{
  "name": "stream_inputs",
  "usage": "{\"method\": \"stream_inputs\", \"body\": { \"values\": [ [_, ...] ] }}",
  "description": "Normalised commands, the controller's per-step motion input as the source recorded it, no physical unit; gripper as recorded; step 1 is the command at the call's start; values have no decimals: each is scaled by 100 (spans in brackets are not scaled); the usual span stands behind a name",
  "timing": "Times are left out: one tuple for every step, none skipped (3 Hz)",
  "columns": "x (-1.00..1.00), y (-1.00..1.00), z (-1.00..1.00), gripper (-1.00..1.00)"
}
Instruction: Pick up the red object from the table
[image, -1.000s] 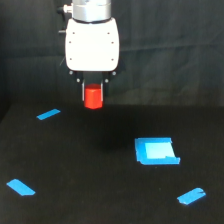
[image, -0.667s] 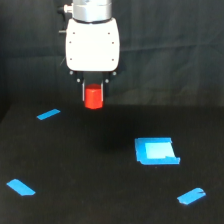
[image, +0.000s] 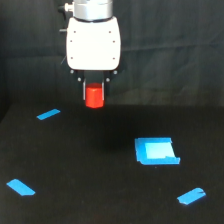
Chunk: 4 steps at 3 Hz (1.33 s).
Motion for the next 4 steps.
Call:
{"method": "stream_inputs", "body": {
  "values": [
    [-3, 5, 13, -100],
    [5, 1, 5, -93],
    [2, 0, 5, -97],
    [3, -1, -2, -100]
  ]
}}
